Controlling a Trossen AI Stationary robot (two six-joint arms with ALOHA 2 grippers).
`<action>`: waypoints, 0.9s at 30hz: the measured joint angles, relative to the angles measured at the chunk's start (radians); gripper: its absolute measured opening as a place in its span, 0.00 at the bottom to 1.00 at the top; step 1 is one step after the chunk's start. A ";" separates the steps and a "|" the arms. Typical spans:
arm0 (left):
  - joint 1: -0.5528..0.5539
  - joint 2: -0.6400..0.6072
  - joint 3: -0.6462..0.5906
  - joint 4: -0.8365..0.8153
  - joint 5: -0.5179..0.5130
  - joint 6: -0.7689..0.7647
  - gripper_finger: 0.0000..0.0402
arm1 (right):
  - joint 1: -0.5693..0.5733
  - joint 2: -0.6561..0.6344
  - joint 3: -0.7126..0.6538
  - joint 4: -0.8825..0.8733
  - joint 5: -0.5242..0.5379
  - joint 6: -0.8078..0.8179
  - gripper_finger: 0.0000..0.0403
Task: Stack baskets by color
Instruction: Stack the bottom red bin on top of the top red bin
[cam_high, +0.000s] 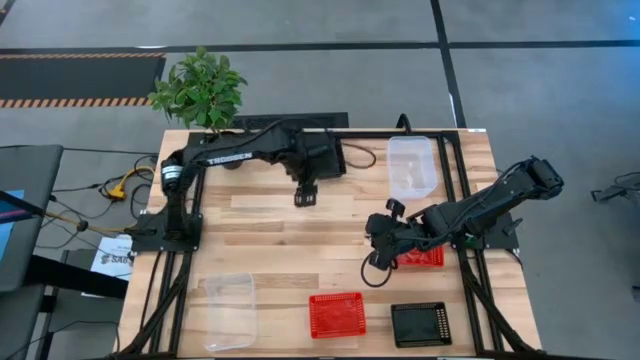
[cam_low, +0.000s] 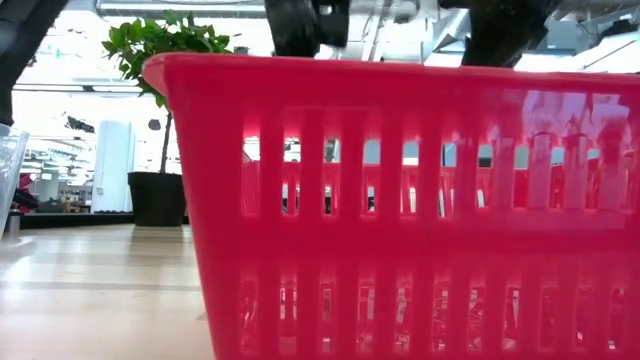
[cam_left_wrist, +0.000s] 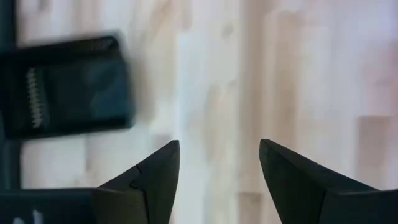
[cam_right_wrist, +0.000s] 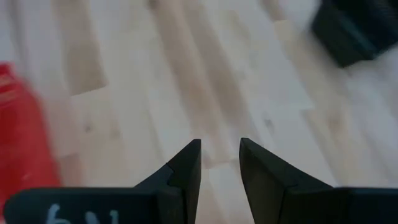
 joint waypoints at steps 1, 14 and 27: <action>-0.018 -0.025 -0.016 0.013 0.016 -0.001 0.52 | 0.001 0.000 0.000 0.025 -0.028 -0.018 0.32; -0.342 -0.474 -0.668 0.594 -0.058 -0.195 0.52 | 0.112 0.009 0.000 0.346 -0.212 -0.215 0.32; -0.580 -0.590 -1.270 1.597 -0.123 -0.103 0.52 | 0.146 0.256 0.040 0.509 -0.268 -0.223 0.46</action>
